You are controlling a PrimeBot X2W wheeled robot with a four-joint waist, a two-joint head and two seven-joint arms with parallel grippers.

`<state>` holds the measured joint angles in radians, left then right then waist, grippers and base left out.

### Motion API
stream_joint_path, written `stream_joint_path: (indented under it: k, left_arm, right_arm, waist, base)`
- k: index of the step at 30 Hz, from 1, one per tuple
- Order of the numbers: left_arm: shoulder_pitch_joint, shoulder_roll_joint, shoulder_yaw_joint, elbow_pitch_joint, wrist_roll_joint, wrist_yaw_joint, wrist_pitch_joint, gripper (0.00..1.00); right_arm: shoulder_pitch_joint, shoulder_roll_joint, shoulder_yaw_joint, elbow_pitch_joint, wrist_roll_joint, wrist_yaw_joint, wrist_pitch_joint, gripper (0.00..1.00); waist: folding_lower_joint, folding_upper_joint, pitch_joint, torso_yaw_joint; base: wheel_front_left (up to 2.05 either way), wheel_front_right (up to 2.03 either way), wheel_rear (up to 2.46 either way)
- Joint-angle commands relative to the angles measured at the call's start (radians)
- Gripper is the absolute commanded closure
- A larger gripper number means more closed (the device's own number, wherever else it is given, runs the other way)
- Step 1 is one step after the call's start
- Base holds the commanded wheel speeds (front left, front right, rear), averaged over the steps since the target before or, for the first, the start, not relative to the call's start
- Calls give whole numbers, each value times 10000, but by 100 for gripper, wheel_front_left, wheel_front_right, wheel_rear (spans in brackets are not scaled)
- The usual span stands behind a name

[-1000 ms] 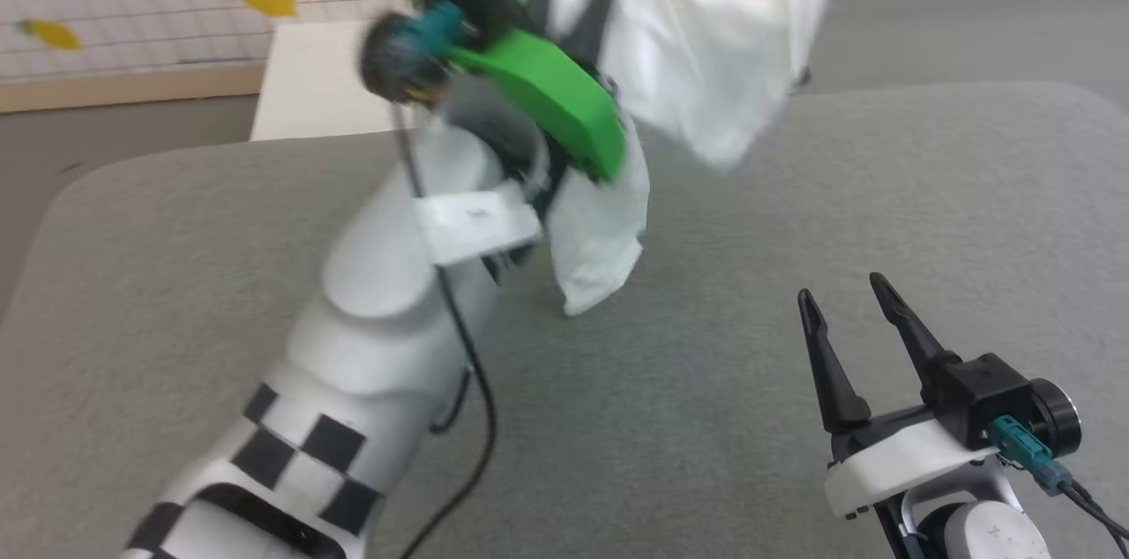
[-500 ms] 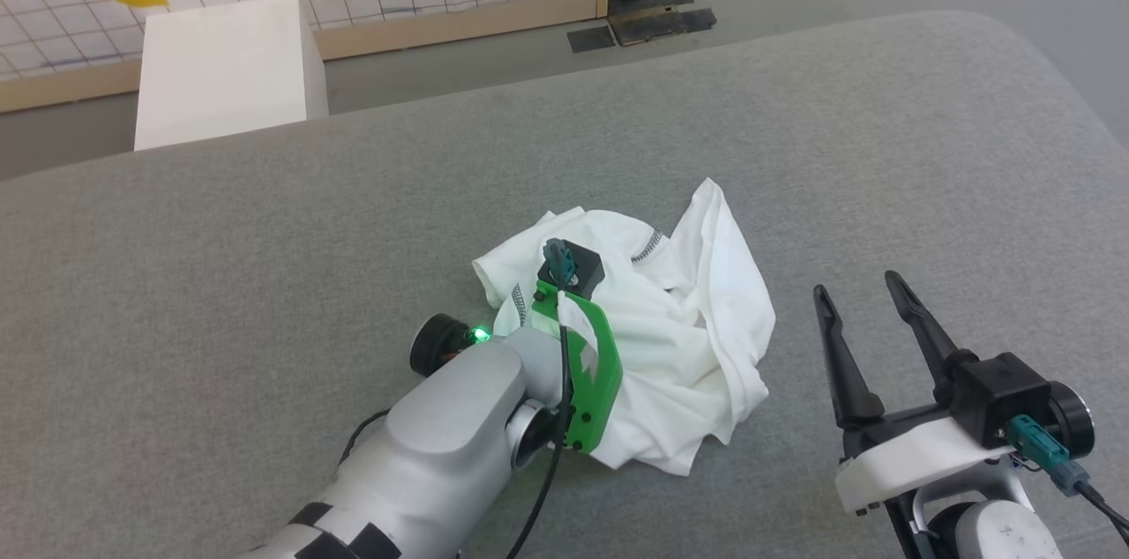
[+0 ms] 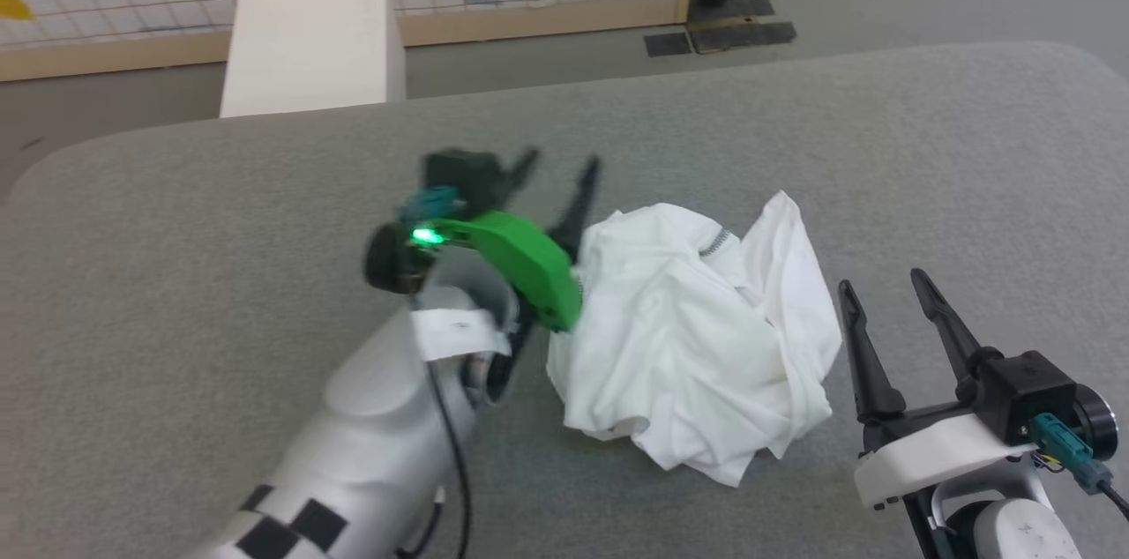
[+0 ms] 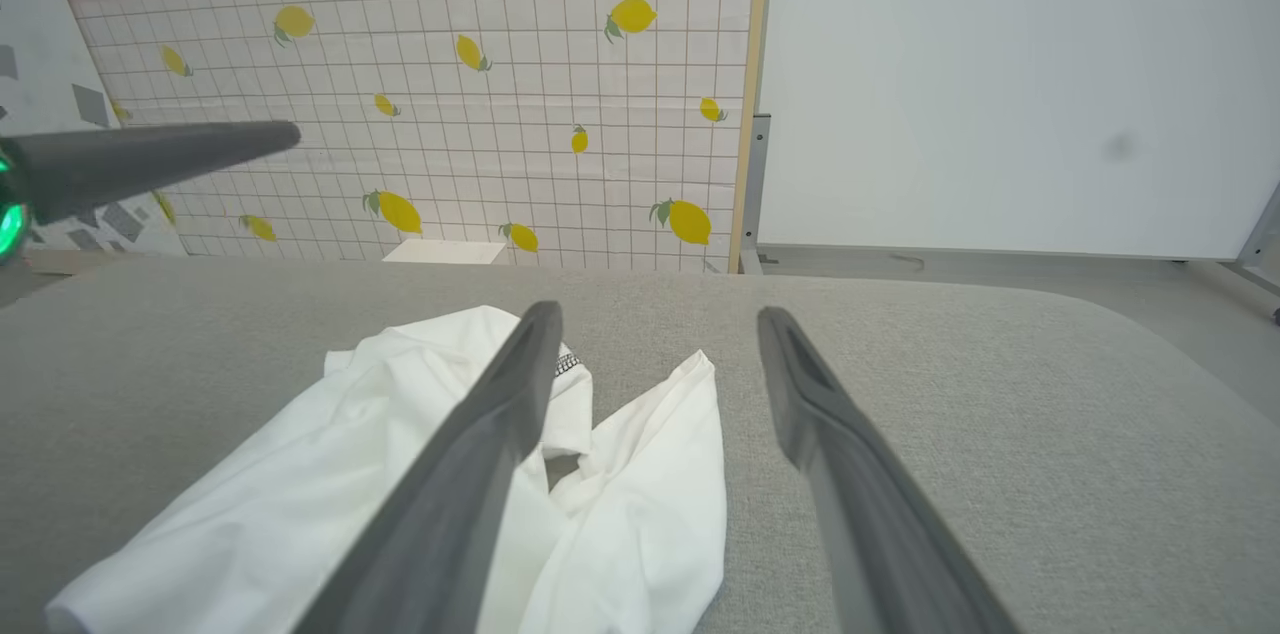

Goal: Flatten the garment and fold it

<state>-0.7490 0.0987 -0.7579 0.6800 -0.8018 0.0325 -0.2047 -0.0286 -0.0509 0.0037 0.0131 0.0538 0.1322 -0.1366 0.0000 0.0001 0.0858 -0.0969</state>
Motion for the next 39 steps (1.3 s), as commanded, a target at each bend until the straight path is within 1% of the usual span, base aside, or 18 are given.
stream_joint_path:
  k: [1, 4, 7, 9, 12, 17, 21, 25, 30, 32, 34, 39]
  left_arm:
    - [305, 318, 255, -189, 97, 127, -310, 0]
    - [833, 779, 953, -911, 349, 389, -547, 0]
    - [1794, 1208, 2200, -2366, 1027, 560, -564, 0]
    - [2618, 1370, 2919, -3125, 1497, 590, -566, 0]
    - [3730, 1456, 3753, -3951, 2128, 504, -568, 0]
    - [5246, 1340, 4640, -4811, 2999, 173, -569, 0]
    - [6048, 1122, 5191, -5133, 3473, -47, -569, 0]
    - [6486, 836, 5592, -5283, 3845, -256, -570, 0]
    - [6628, 486, 5984, -5339, 4186, -508, -570, 0]
    - [6652, 377, 6107, -5330, 4317, -608, -570, 0]
    - [6664, 271, 6228, -5301, 4440, -703, -570, 0]
    - [6682, 69, 6417, -5217, 4643, -897, -570, 0]
  right_arm:
    - [42, 7, -46, -22, -15, -15, -16, 0]
    - [105, 7, -127, -71, -11, -15, -1, 0]
    - [162, 7, -179, -134, -17, -15, 28, 0]
    - [163, 7, -186, -147, -19, -15, 41, 0]
    - [183, 7, -214, -168, -19, -15, 61, 0]
    - [262, 7, -276, -166, -22, -15, 105, 0]
    - [324, 7, -301, -84, -17, -15, 217, 0]
    - [366, 7, -327, -54, -16, -15, 279, 0]
    - [321, 7, -402, 16, 9, -15, 416, 0]
    - [249, 7, -458, 142, 72, -15, 697, 0]
    - [88, 7, -473, 444, 119, -15, 1373, 0]
    - [-454, 7, -881, 1625, 508, -15, 3846, 0]
  waist:
    - [0, -1, -230, 344]
    - [0, -1, -325, 544]
    - [0, -1, -382, 741]
    - [0, -1, -416, 839]
    - [0, -1, -450, 974]
    - [0, -1, -474, 1183]
    - [0, -1, -463, 1282]
    - [0, -1, -439, 1348]
    - [0, -1, -430, 1401]
    - [0, -1, -423, 1406]
    - [0, -1, -413, 1400]
    - [0, -1, -358, 1431]
  base:
    - [0, 0, 0]
    - [0, 0, 0]
    - [0, 0, 0]
    - [0, 0, 0]
    - [0, 0, 0]
    - [0, 0, 0]
    - [0, 0, 0]
    - [0, 0, 0]
    - [0, 0, 0]
    - [0, 0, 0]
    - [0, 0, 0]
    - [0, 0, 0]
